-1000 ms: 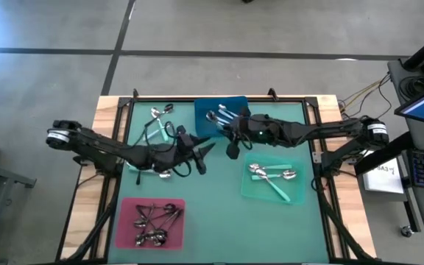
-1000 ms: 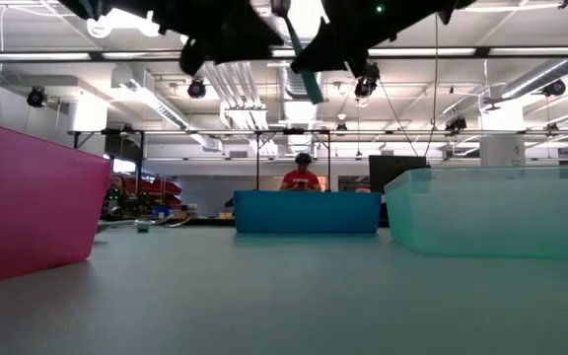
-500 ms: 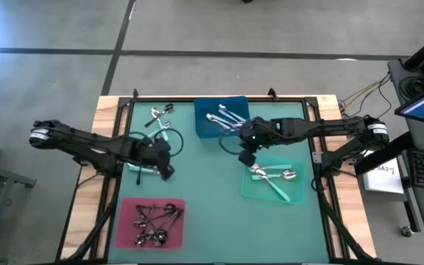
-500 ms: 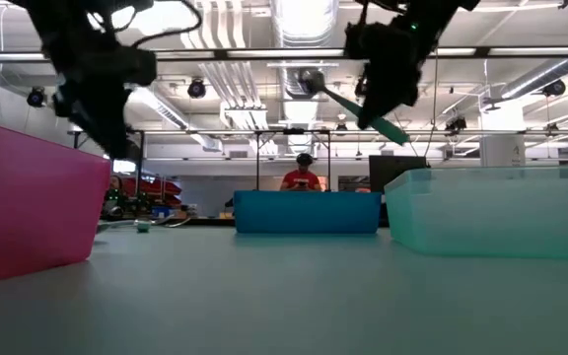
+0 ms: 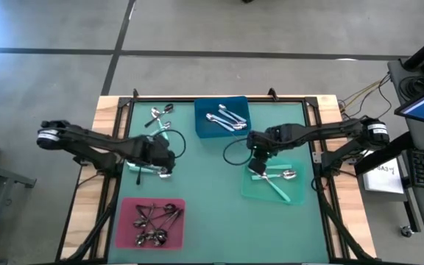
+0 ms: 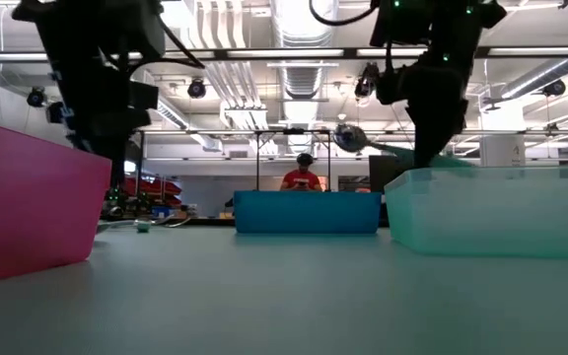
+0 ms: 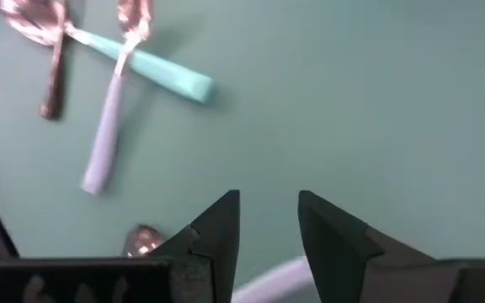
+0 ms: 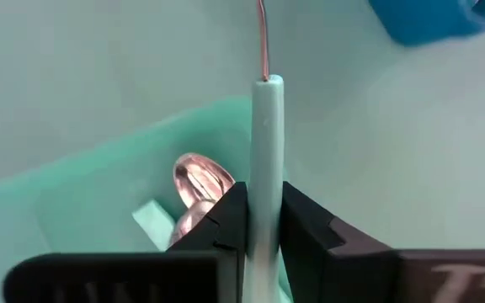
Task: Sort silverware by color (type)
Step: Put the green spoon into the green bin, then put the blue spoon into the blue bin
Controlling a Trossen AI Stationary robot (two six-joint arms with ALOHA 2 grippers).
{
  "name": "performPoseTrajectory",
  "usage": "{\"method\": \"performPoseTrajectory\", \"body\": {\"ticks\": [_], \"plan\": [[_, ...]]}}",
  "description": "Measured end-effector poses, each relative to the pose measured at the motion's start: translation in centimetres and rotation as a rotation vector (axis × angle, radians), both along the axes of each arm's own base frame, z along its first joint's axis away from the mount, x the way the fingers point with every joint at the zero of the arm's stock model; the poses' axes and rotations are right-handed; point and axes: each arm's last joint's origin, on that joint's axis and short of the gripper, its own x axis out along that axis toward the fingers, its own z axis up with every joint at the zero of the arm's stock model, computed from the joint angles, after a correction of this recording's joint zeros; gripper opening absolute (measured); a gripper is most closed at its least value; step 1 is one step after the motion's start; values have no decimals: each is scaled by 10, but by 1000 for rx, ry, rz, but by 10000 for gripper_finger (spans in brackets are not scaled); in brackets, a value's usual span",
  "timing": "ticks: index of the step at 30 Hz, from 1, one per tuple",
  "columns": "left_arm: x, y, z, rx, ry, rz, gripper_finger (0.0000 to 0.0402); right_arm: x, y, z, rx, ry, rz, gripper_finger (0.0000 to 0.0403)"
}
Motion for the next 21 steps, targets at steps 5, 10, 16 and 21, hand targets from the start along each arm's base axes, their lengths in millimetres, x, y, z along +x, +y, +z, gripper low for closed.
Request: {"method": "performPoseTrajectory", "body": {"ticks": [5, 10, 16, 21], "plan": [[7, 18, -4, 22, 19, 26, 106, -3, 0, -6, 4, 23, -2, 112], [7, 44, -6, -14, 46, 70, 107, -3, 0, -6, 5, 27, 8, 165], [-4, 83, -7, -41, 79, 171, 107, -3, 0, -6, 1, 29, 23, 185], [-16, 113, -8, -63, 87, 216, 107, -3, 0, -6, -6, 31, 46, 183]]}}
